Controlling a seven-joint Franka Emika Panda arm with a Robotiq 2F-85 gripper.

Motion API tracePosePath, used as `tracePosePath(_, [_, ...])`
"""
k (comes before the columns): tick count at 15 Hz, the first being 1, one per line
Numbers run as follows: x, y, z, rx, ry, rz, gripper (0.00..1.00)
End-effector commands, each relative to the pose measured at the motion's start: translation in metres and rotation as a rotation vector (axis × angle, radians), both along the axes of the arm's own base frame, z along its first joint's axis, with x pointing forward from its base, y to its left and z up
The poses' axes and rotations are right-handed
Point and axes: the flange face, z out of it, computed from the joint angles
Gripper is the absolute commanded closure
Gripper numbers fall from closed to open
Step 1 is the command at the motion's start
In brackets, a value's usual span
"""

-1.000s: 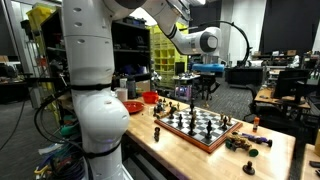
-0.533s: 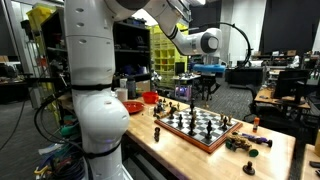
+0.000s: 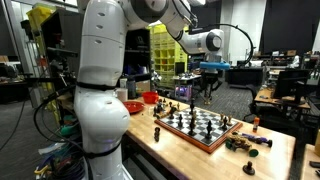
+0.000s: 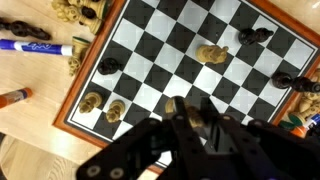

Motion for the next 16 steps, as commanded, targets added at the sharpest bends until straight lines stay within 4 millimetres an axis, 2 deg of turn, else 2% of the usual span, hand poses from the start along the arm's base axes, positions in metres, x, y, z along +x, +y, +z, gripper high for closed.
tracePosePath(1, [0.032, 0.008, -0.003, -0.015, 0.056, 0.059, 0.95])
tracePosePath(6, [0.059, 0.012, -0.02, 0.004, 0.109, 0.13, 0.95])
tracePosePath(16, [0.091, -0.013, -0.055, -0.004, 0.182, 0.144, 0.95])
